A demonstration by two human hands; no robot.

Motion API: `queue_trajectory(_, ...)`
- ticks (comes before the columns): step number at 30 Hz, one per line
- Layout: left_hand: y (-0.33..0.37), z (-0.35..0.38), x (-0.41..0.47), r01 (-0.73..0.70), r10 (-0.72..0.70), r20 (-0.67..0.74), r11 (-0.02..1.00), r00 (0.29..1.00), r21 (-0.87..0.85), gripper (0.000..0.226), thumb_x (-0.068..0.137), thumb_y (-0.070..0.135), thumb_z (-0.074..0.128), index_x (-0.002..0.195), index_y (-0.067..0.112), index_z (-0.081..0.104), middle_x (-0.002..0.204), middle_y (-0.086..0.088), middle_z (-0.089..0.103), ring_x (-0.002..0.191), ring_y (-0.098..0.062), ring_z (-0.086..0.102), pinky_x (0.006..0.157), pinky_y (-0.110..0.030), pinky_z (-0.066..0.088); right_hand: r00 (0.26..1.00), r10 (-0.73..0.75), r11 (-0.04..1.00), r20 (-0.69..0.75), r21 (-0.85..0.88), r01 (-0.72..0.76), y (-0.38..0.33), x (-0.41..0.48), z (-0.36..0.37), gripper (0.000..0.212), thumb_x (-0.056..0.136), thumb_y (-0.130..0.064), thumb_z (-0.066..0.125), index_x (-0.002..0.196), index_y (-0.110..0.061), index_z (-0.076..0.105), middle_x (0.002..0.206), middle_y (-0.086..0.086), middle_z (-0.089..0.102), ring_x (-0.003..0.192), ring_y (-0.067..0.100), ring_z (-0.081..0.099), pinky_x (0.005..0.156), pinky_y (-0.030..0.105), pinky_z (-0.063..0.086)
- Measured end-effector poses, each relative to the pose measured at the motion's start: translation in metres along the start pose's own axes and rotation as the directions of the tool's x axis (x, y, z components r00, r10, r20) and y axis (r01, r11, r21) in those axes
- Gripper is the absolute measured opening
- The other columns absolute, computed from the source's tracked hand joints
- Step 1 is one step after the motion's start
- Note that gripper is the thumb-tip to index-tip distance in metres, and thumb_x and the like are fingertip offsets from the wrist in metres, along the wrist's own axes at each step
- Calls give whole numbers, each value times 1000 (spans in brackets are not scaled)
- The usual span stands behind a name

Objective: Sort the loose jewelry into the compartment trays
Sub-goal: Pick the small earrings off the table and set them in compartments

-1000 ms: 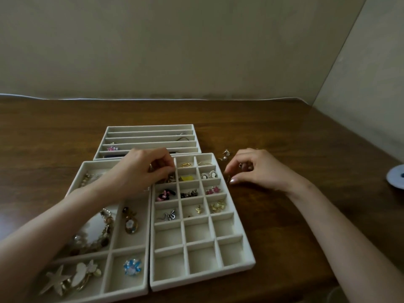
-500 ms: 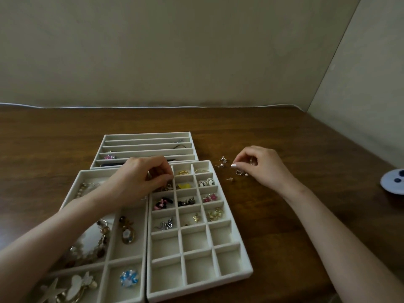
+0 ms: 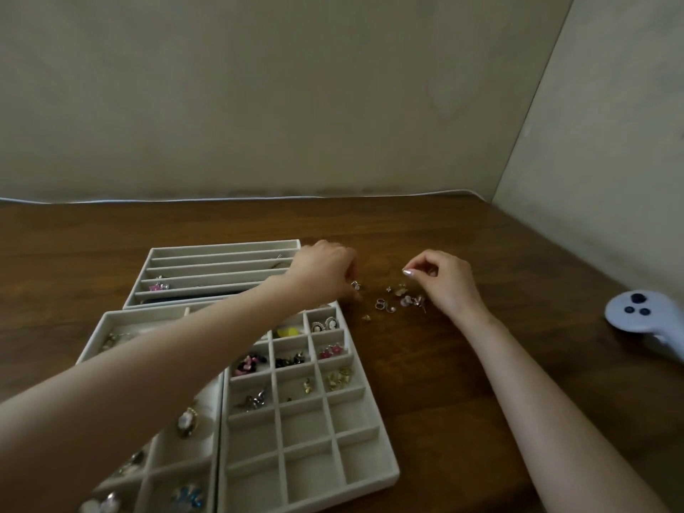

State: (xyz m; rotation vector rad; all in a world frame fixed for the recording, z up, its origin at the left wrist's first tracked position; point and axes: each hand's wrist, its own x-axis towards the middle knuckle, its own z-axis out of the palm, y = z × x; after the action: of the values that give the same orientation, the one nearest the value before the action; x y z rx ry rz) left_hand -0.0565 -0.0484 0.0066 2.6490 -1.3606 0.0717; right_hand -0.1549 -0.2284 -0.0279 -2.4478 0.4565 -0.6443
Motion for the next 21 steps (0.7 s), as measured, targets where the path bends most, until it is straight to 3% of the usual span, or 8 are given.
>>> queue_trajectory(4, 1, 10, 12, 77, -76, 110, 997, 991, -1, 41, 76, 46, 69, 104, 18, 57, 101, 0, 60, 92, -16, 56, 76, -29, 48, 997, 61, 998, 37, -24, -60, 3, 3, -4, 7, 87, -20, 65, 93, -22, 69, 103, -3, 63, 93, 9, 56, 78, 23, 44)
queue_trajectory(12, -2, 15, 12, 99, -85, 134, 991, 987, -95, 28, 80, 37, 68, 97, 17, 58, 96, 1, 61, 89, -16, 57, 77, -30, 49, 965, 164, 986, 207, 1, -167, 1, 1, -21, 5, 86, -20, 66, 89, -23, 69, 99, -8, 62, 100, 10, 52, 89, 31, 42)
queue_trajectory(17, -5, 16, 6, 61, -53, 85, 993, 995, -97, 26, 84, 40, 63, 97, 17, 58, 96, 0, 62, 88, -16, 58, 76, -31, 52, 891, 126, 988, 437, 27, -153, -12, -6, -28, 21, 78, -16, 74, 94, -26, 66, 95, -10, 61, 90, 4, 56, 69, 19, 41)
queue_trajectory(21, -3, 15, 1, 35, -29, 55, 994, 998, -100, 21, 86, 36, 61, 96, 18, 57, 93, 2, 60, 85, -15, 58, 72, -27, 51, 900, 112, 992, 422, 6, -126, -14, -8, -24, 24, 77, -11, 74, 92, -27, 65, 94, -11, 60, 86, 2, 56, 65, 16, 39)
